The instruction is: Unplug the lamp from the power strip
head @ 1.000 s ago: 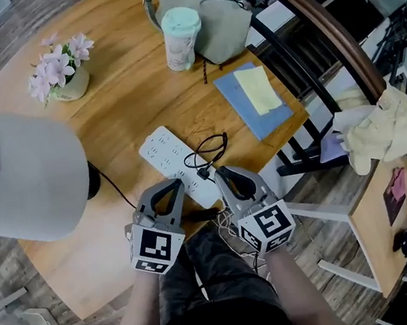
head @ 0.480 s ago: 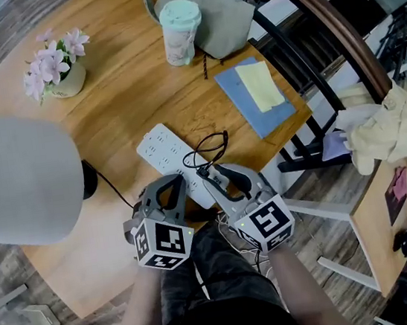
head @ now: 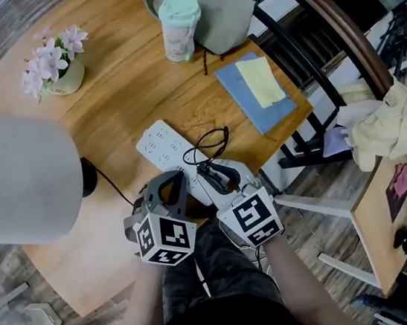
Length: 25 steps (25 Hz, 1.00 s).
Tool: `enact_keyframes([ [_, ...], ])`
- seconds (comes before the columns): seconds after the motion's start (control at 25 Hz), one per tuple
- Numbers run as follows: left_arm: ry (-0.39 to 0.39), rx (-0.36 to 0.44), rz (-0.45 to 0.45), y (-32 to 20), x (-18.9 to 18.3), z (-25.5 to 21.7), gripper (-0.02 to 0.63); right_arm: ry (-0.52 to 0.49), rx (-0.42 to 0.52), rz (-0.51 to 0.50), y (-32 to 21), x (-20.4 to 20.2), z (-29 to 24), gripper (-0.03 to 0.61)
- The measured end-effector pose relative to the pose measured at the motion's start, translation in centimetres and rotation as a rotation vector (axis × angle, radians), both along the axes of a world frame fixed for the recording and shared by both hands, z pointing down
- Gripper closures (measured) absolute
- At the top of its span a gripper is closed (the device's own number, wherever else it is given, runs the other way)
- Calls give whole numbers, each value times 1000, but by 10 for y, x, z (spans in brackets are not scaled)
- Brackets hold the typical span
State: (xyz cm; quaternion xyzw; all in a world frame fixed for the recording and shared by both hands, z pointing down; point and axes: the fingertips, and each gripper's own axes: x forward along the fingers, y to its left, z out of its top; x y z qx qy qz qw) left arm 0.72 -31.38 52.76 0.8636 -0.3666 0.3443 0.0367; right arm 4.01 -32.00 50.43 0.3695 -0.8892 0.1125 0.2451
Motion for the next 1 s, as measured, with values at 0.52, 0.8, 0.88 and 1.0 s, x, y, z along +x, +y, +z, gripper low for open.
enact_keyframes([
  [0.52,-17,-1,4,-1,4,0,618,179,77,-46,7,-6,3,503],
  [0.8,-22,-3,5,-1,5,0,618,-13,-26,41,-1,1,-1,505],
  [0.88,-26,-1,5,-1,5,0,618,-3,-24,52,-1,0,-1,506],
  [1.0,-28,-1,4,-2,5,-1,618,66,1,37,1,-2,-1,508],
])
